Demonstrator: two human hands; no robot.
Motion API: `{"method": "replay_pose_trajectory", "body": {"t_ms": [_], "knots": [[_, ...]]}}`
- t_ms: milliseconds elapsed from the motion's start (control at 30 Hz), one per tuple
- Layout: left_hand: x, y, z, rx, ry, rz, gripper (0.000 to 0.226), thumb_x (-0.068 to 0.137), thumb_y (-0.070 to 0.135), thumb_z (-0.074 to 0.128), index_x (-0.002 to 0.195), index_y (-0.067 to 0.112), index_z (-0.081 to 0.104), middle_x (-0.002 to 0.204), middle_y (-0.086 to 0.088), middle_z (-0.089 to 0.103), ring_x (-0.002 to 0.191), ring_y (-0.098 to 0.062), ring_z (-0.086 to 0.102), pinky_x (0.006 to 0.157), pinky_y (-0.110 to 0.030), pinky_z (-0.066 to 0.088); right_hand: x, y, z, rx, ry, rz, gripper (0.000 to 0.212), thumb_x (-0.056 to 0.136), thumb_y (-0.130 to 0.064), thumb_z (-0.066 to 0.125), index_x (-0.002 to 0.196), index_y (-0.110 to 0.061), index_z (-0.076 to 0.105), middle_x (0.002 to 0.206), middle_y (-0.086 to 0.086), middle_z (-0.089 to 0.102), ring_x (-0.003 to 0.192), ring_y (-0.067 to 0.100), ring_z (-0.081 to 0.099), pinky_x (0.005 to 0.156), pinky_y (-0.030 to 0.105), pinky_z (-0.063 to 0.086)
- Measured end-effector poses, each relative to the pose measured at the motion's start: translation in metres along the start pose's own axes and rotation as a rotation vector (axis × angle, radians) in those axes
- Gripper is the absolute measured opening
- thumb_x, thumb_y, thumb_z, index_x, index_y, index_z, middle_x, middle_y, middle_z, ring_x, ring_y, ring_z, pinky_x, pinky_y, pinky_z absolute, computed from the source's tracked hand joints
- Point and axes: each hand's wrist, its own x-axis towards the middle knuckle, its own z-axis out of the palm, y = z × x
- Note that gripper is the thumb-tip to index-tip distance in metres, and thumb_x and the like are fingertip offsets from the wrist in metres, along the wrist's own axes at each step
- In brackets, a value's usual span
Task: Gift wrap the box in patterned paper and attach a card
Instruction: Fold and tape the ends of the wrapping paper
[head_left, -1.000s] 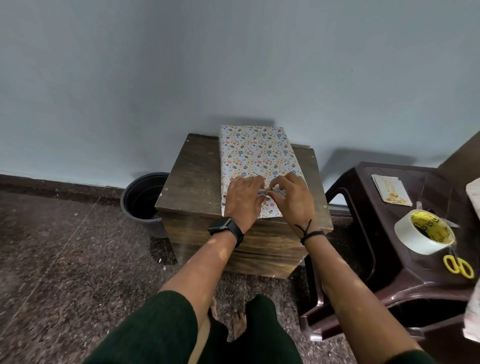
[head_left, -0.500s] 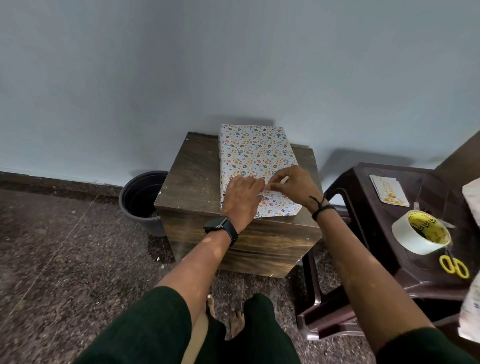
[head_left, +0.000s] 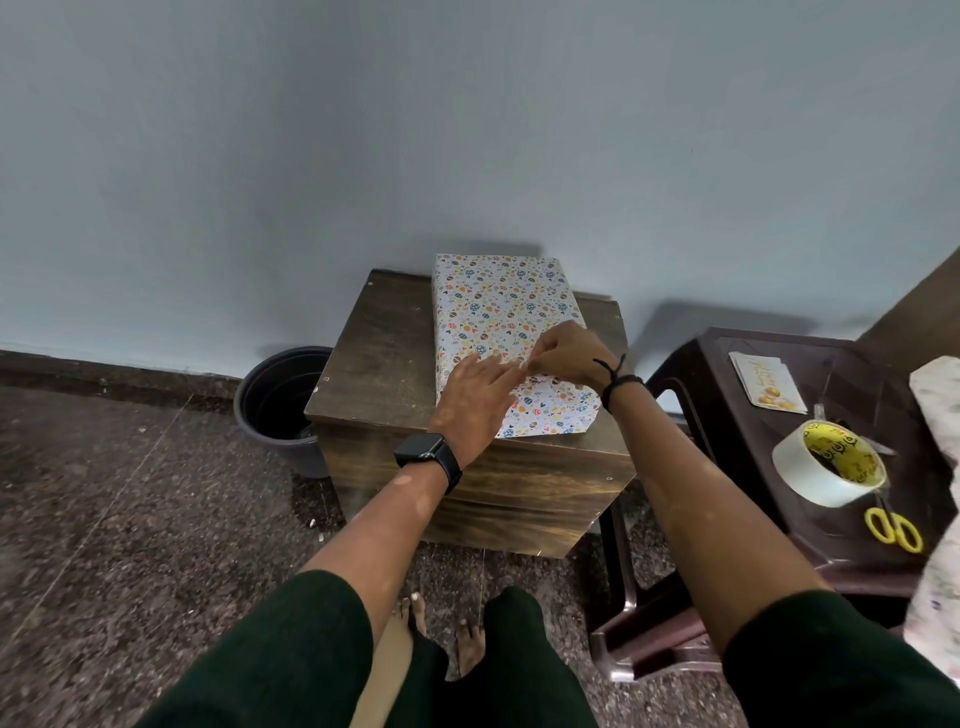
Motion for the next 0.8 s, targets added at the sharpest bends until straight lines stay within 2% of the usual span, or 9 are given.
{"method": "replay_pose_trajectory", "body": {"t_ms": [100,233,333,433,667,800], "knots": [[0.000,0.000,0.001,-0.017,-0.026,-0.025,0.044,0.059,0.004,0.087,0.098,0.008,0.068,0.097,-0.009,0.072,0.097,-0.031,0.068,0.091,-0.053,0.047,0.002,0.000,0.002,-0.017,0.014,0.010,0.013,0.082,-0.016,0.068,0.072,-0.009,0.063,0.074,0.007,0.058,0.055,0.009,0.045,0.048,0.019,0.037],[-0.001,0.000,0.002,-0.061,-0.036,-0.078,0.036,0.068,0.003,0.081,0.100,0.008,0.066,0.096,-0.010,0.071,0.101,-0.031,0.066,0.099,-0.050,0.041,-0.006,0.013,-0.003,0.127,0.002,-0.023,0.013,0.089,-0.022,0.064,0.085,-0.010,0.064,0.079,0.000,0.063,0.063,0.007,0.051,0.051,0.017,0.041],[0.000,0.001,0.003,-0.067,-0.033,-0.100,0.033,0.069,0.003,0.079,0.099,0.008,0.066,0.097,-0.011,0.071,0.100,-0.030,0.066,0.100,-0.049,0.040,-0.010,0.018,-0.002,0.173,0.003,-0.043,0.016,0.084,-0.027,0.070,0.086,-0.014,0.061,0.080,-0.004,0.061,0.067,0.006,0.052,0.053,0.018,0.042],[0.000,0.001,0.003,-0.083,-0.031,-0.110,0.034,0.069,0.003,0.080,0.100,0.006,0.065,0.096,-0.011,0.070,0.095,-0.029,0.067,0.099,-0.047,0.041,-0.006,0.015,0.006,0.103,0.089,-0.042,0.020,0.079,-0.028,0.075,0.079,-0.018,0.057,0.076,-0.008,0.054,0.070,0.008,0.050,0.054,0.018,0.037],[-0.001,0.001,0.001,-0.102,-0.078,-0.132,0.033,0.080,0.007,0.071,0.112,0.007,0.063,0.107,-0.011,0.068,0.107,-0.029,0.062,0.108,-0.045,0.034,-0.004,0.013,0.021,-0.009,0.248,-0.038,0.022,0.081,-0.033,0.070,0.072,-0.021,0.054,0.075,-0.008,0.055,0.070,0.010,0.051,0.058,0.023,0.039],[-0.001,-0.001,-0.003,-0.093,-0.083,-0.052,0.039,0.067,0.002,0.081,0.103,0.006,0.067,0.105,-0.013,0.069,0.098,-0.031,0.067,0.094,-0.049,0.045,-0.021,0.021,0.034,0.046,0.417,-0.097,0.013,0.093,-0.026,0.055,0.093,-0.015,0.062,0.083,-0.002,0.063,0.074,0.012,0.054,0.062,0.024,0.039]]}}
